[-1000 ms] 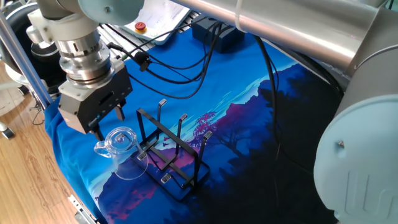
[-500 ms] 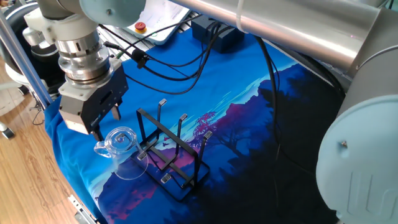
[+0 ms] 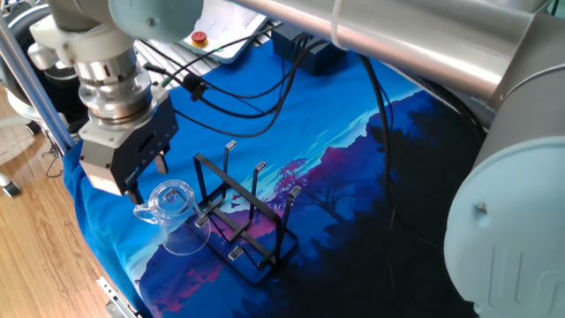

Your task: Take the cup off the cup rack

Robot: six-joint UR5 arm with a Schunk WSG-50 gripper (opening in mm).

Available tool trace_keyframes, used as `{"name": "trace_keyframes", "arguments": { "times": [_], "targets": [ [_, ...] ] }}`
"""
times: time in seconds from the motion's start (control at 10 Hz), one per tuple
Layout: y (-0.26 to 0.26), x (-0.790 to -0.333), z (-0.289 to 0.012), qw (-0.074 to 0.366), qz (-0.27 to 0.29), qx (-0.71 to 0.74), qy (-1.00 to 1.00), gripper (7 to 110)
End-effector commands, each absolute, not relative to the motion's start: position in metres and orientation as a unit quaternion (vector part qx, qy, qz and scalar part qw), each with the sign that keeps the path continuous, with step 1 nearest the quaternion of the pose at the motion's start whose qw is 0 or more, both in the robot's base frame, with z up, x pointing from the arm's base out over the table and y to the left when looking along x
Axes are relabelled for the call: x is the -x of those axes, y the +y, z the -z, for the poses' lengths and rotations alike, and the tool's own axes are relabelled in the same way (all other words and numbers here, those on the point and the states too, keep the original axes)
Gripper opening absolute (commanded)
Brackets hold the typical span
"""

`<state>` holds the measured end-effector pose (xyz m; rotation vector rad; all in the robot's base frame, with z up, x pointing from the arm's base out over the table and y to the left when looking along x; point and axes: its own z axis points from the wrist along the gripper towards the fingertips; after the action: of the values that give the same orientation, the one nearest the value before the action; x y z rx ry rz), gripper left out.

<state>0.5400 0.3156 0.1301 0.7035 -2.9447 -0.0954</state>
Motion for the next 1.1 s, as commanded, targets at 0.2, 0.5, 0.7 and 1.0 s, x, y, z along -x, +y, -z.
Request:
{"name": "trace_keyframes", "arguments": {
  "times": [0.2, 0.5, 0.7, 1.0],
  "targets": [
    [0.306, -0.53, -0.114, 0.048, 0.028, -0.233, -0.971, 66],
    [0.295, -0.525, -0.114, 0.051, 0.019, -0.234, -0.971, 66],
    [0.304, -0.521, -0.113, 0.056, 0.037, -0.227, -0.972, 66],
    [0.323, -0.516, -0.122, 0.074, 0.049, -0.218, -0.972, 88]
  ]
}}
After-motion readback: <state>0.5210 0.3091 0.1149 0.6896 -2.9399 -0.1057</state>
